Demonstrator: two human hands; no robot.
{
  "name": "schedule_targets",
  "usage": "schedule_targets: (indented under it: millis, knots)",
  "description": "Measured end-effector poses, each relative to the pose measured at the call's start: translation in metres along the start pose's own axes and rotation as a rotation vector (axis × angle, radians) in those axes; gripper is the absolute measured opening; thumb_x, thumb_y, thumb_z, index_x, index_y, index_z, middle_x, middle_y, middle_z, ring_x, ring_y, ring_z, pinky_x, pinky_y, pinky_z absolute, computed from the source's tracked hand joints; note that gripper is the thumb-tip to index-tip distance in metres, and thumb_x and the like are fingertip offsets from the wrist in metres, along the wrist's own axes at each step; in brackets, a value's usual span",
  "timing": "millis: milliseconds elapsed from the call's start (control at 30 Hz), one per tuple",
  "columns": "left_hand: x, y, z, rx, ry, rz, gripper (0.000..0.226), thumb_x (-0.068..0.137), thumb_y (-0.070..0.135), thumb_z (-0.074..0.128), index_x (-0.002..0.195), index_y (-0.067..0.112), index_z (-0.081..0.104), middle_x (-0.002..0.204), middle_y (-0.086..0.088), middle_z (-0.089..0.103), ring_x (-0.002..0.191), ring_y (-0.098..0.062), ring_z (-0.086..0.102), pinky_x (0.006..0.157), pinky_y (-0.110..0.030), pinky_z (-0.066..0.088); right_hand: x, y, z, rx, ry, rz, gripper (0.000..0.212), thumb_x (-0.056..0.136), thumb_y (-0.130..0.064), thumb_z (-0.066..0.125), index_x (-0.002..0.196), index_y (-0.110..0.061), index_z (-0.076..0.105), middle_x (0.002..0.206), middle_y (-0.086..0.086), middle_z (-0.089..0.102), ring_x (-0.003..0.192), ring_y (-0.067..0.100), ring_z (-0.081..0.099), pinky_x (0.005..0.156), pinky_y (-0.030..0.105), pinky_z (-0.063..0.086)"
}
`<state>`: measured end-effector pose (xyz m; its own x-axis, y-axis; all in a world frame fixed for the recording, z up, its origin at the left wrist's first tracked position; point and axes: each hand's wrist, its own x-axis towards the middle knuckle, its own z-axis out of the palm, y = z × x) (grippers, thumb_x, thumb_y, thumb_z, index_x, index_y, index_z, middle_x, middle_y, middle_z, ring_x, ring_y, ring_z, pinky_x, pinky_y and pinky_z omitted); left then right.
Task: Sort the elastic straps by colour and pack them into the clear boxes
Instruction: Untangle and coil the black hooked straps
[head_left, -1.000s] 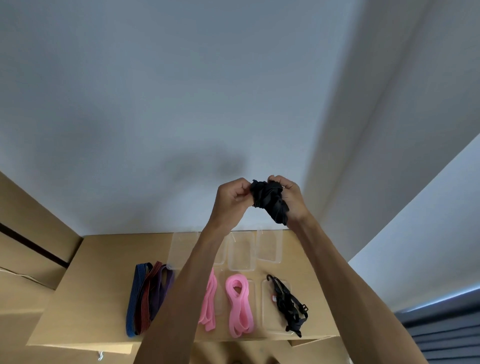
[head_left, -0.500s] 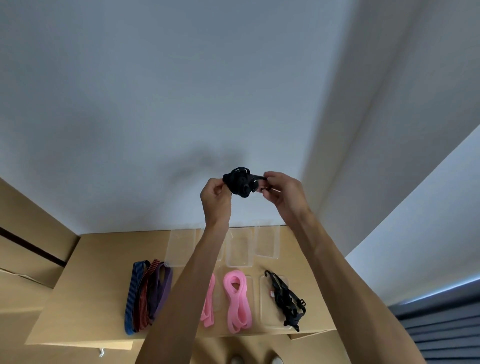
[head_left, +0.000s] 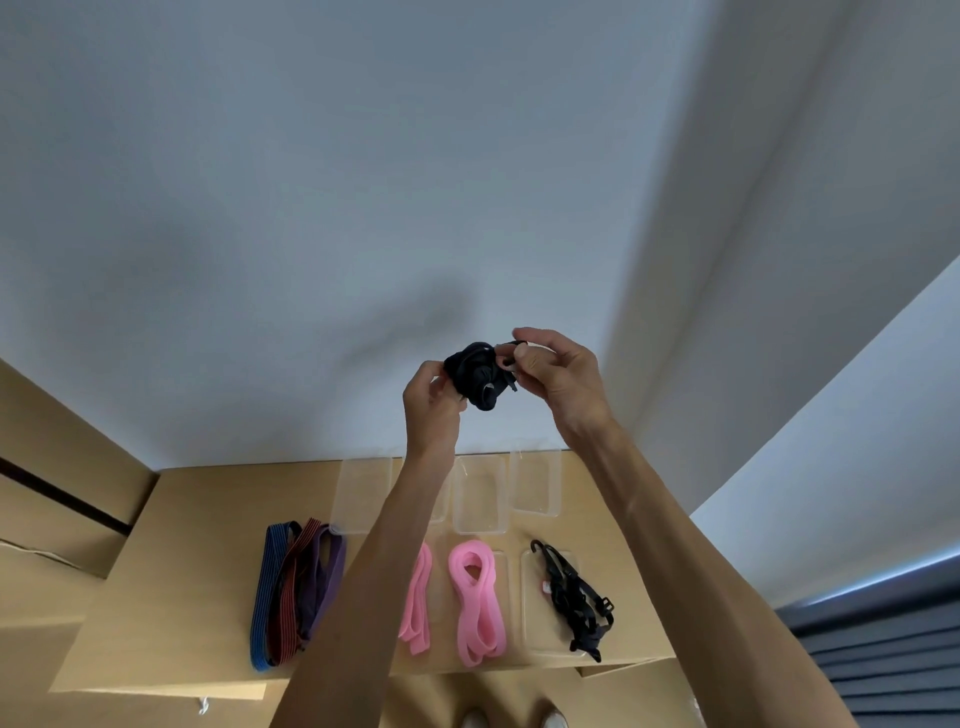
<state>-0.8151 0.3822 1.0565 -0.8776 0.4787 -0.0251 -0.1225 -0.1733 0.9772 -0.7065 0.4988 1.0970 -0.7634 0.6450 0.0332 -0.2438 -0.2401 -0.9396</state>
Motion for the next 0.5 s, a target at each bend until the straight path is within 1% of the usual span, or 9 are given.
schedule_targets:
  millis: [67, 133, 200, 233, 300, 367, 400, 467, 500]
  knots:
    - [-0.001, 0.001, 0.000, 0.005, -0.036, 0.017, 0.008, 0.090, -0.005, 0.058, 0.094, 0.000, 0.064, 0.085, -0.018, 0.063, 0.081, -0.025, 0.053, 0.072, -0.043, 0.042, 0.001, 0.000, 0.003, -0.109, 0.040, -0.082, 0.017, 0.091, -0.014, 0.071, 0.107, -0.012, 0.071, 0.095, 0.009, 0.077, 0.087, 0.018, 0.072, 0.078, 0.020, 0.054]
    - [-0.001, 0.002, 0.001, 0.008, -0.063, 0.030, 0.013, 0.092, 0.000, 0.059, 0.098, 0.009, 0.067, 0.091, -0.016, 0.071, 0.085, -0.024, 0.061, 0.075, -0.045, 0.047, 0.002, 0.001, 0.005, -0.204, 0.084, -0.142, 0.013, 0.086, -0.017, 0.077, 0.100, -0.019, 0.075, 0.088, 0.001, 0.076, 0.081, 0.013, 0.066, 0.076, 0.016, 0.051]
    - [-0.001, 0.004, 0.000, 0.008, -0.070, 0.041, 0.016, 0.093, 0.003, 0.060, 0.097, 0.017, 0.068, 0.090, -0.009, 0.073, 0.086, -0.022, 0.063, 0.076, -0.045, 0.049, 0.002, 0.004, 0.005, -0.265, 0.088, -0.178, 0.011, 0.083, -0.016, 0.079, 0.092, -0.022, 0.077, 0.080, -0.006, 0.065, 0.074, 0.011, 0.054, 0.069, 0.015, 0.048]
    - [-0.001, 0.005, 0.000, 0.009, -0.074, 0.042, 0.017, 0.092, 0.004, 0.060, 0.096, 0.019, 0.068, 0.089, -0.008, 0.072, 0.085, -0.022, 0.063, 0.077, -0.046, 0.050, 0.002, 0.006, 0.005, -0.278, 0.080, -0.178, 0.011, 0.083, -0.015, 0.080, 0.090, -0.022, 0.077, 0.082, -0.006, 0.063, 0.075, 0.011, 0.053, 0.070, 0.017, 0.047]
    - [-0.001, 0.005, 0.000, 0.017, -0.104, 0.041, 0.016, 0.091, 0.004, 0.061, 0.094, 0.018, 0.067, 0.085, -0.008, 0.072, 0.083, -0.025, 0.063, 0.077, -0.047, 0.050, 0.001, 0.010, 0.006, -0.264, 0.059, -0.139, 0.009, 0.083, -0.015, 0.079, 0.087, -0.021, 0.074, 0.100, -0.001, 0.067, 0.088, 0.013, 0.062, 0.074, 0.023, 0.048]
    - [-0.003, 0.004, -0.002, 0.043, -0.131, 0.040, 0.014, 0.091, 0.001, 0.059, 0.097, 0.013, 0.065, 0.085, -0.013, 0.071, 0.082, -0.026, 0.062, 0.075, -0.048, 0.049, 0.000, 0.012, 0.006, -0.229, 0.009, -0.065, 0.008, 0.084, -0.018, 0.077, 0.083, -0.020, 0.070, 0.121, 0.003, 0.068, 0.101, 0.014, 0.069, 0.071, 0.023, 0.049]
    - [-0.003, 0.003, -0.003, 0.060, -0.138, 0.045, 0.014, 0.092, -0.001, 0.058, 0.098, 0.011, 0.063, 0.086, -0.018, 0.070, 0.081, -0.027, 0.062, 0.074, -0.048, 0.049, 0.000, 0.011, 0.005, -0.220, -0.033, -0.037, 0.010, 0.085, -0.018, 0.075, 0.081, -0.019, 0.066, 0.121, 0.006, 0.069, 0.094, 0.016, 0.071, 0.065, 0.022, 0.048]
    - [-0.005, 0.003, -0.007, 0.099, -0.160, 0.076, 0.015, 0.093, -0.003, 0.054, 0.099, 0.009, 0.061, 0.084, -0.025, 0.067, 0.076, -0.028, 0.058, 0.070, -0.043, 0.047, 0.001, 0.010, 0.002, -0.213, -0.103, -0.008, 0.015, 0.087, -0.015, 0.073, 0.078, -0.016, 0.061, 0.107, 0.011, 0.075, 0.072, 0.021, 0.068, 0.055, 0.024, 0.045]
    - [-0.005, 0.004, -0.008, 0.120, -0.181, 0.102, 0.015, 0.093, -0.002, 0.053, 0.098, 0.010, 0.060, 0.078, -0.022, 0.065, 0.072, -0.025, 0.056, 0.067, -0.037, 0.045, 0.002, 0.009, 0.001, -0.206, -0.120, 0.001, 0.016, 0.087, -0.013, 0.073, 0.078, -0.013, 0.060, 0.103, 0.013, 0.075, 0.068, 0.024, 0.066, 0.053, 0.026, 0.045]
